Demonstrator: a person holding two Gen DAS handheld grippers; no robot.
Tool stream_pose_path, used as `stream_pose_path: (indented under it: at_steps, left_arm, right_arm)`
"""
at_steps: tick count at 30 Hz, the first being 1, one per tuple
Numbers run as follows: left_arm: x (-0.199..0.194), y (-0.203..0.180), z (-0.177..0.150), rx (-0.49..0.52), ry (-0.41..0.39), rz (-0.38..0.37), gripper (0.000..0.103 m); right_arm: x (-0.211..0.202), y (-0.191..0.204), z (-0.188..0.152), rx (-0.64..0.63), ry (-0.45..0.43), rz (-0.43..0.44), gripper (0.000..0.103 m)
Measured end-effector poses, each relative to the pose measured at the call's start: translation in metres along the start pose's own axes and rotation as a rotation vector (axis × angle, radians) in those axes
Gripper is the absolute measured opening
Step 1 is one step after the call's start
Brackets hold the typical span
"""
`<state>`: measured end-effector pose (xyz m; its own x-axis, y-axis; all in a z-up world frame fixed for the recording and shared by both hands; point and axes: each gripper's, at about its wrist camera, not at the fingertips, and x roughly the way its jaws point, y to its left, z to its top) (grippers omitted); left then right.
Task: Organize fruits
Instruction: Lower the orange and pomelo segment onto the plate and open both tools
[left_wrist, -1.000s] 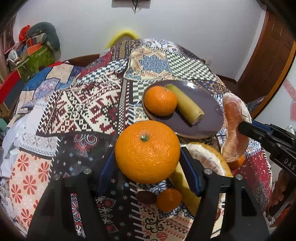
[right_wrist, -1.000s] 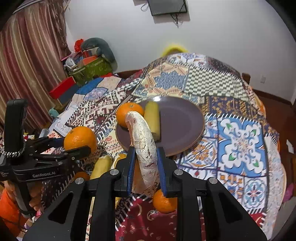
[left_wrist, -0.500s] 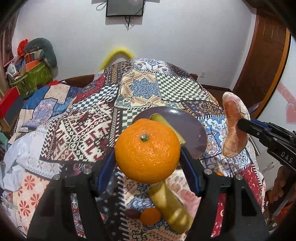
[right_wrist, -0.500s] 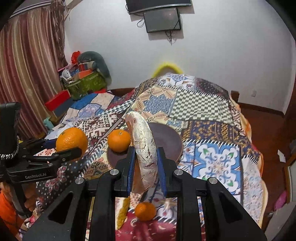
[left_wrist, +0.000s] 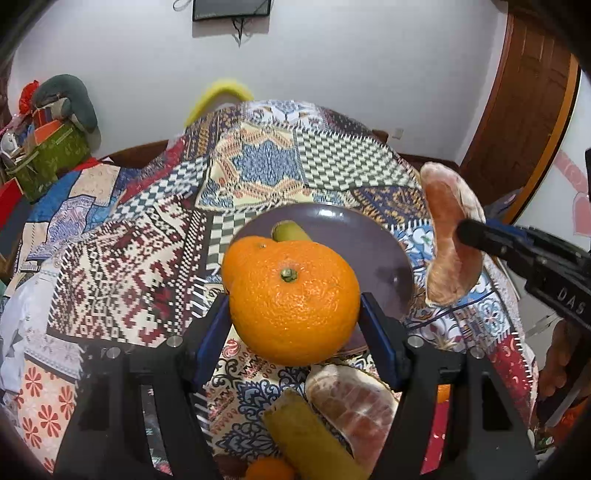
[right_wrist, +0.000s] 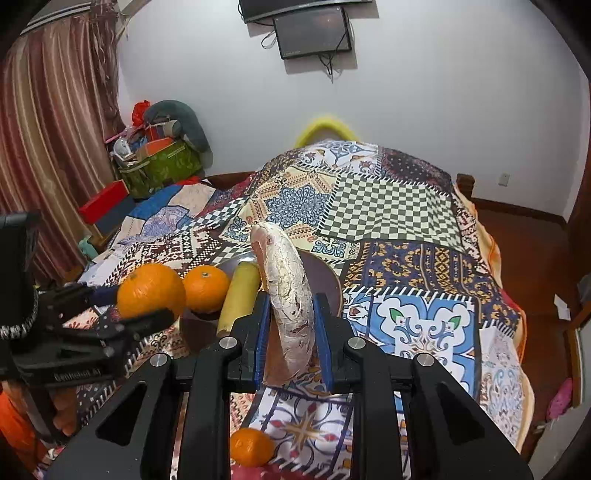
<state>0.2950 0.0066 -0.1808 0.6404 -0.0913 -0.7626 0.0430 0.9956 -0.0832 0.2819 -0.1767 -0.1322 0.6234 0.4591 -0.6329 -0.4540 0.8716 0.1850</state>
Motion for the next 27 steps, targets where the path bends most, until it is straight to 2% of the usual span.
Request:
stream_pose_path:
  at_steps: [5,10,19,27]
  left_arm:
    - [0.021,-0.001,0.0,0.001,0.02,0.021,0.068]
    - [0.023,-0.005,0.002,0.015,-0.012,0.038,0.068]
    - [0.035,-0.014,0.0,0.052,0.025,0.016,0.069]
    - [0.046,-0.006,0.003,0.014,0.051,0.0,0.069]
  right_arm:
    - [0.018,-0.002,0.001,-0.005,0.028,0.019,0.021]
    - [0.034,0.0,0.001,-0.018,0.051,0.038,0.021]
    - [0.06,0.007,0.006,-0.048,0.097,0.048,0.021]
    - [0.083,0.005,0.005,-0.071,0.153,0.024,0.021]
